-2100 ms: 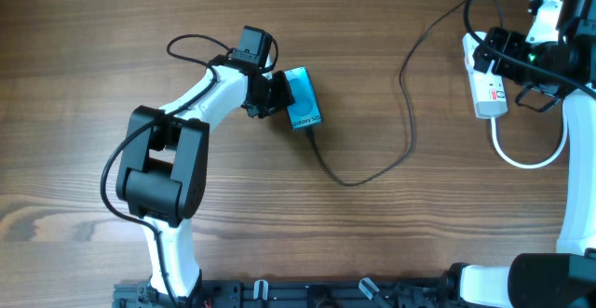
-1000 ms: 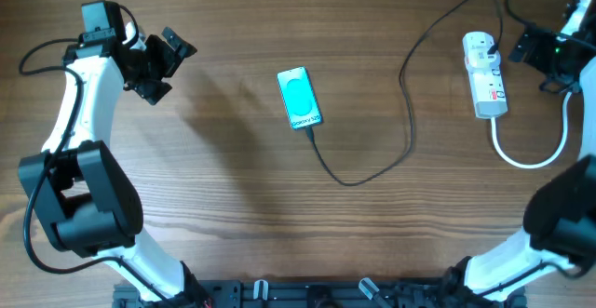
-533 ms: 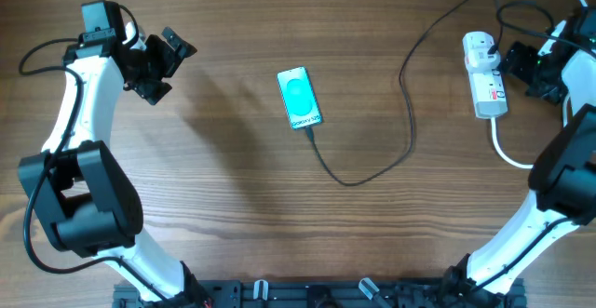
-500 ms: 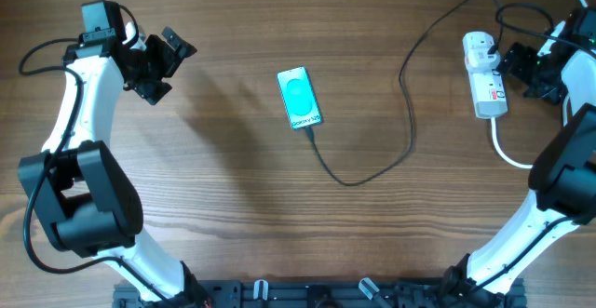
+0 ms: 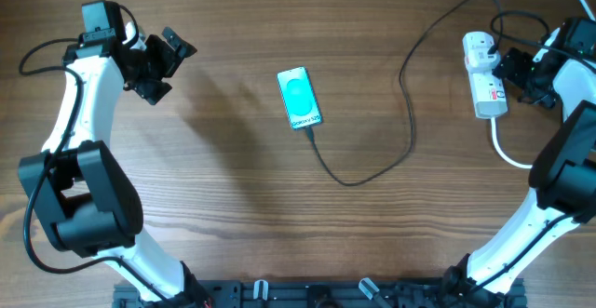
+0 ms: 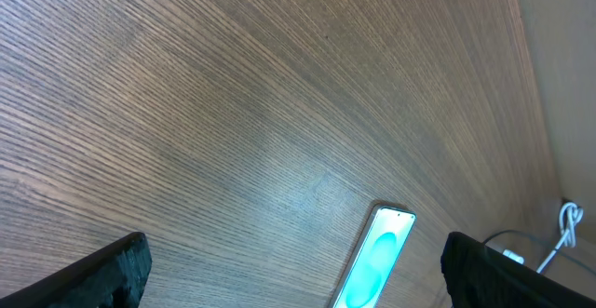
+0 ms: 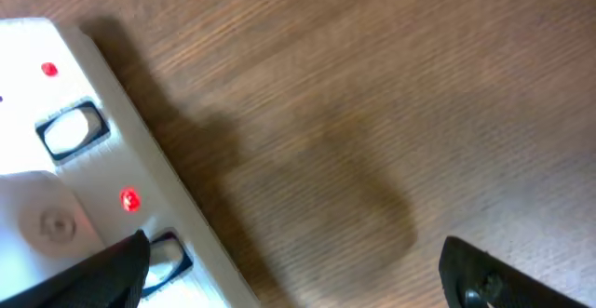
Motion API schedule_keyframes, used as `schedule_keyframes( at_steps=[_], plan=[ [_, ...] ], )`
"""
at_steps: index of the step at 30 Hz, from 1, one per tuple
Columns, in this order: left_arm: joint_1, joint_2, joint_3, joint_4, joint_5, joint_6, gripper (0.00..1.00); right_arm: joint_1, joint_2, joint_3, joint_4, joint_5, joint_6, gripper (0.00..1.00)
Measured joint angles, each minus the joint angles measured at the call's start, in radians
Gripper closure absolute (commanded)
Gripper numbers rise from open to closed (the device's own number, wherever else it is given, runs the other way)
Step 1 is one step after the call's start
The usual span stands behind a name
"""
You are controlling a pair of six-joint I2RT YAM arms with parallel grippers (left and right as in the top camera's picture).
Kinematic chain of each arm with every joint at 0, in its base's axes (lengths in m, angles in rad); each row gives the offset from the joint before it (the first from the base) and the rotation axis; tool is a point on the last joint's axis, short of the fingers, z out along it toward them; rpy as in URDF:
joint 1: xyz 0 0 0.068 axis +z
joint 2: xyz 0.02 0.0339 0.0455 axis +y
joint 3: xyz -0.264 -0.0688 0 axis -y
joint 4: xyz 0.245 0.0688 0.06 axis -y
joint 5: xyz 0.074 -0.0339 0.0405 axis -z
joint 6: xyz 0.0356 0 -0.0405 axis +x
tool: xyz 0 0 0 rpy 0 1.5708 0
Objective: Plug charger to phone and switch on socket
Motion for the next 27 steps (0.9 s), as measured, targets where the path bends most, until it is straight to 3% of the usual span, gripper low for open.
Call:
schedule_keyframes(
  at_steps=[12,17,27],
  plan=[
    [0.000,0.000,0.000,0.000,0.000,0.000,0.00,-0.009,0.000,-0.031,0.052,-0.024,0.020,0.00],
    [0.000,0.000,0.000,0.000,0.000,0.000,0.00,-0.010,-0.001,0.010,-0.060,-0.031,0.019,0.00],
    [0.000,0.000,0.000,0.000,0.000,0.000,0.00,-0.011,-0.001,0.014,-0.076,0.021,0.018,0.00]
  ],
)
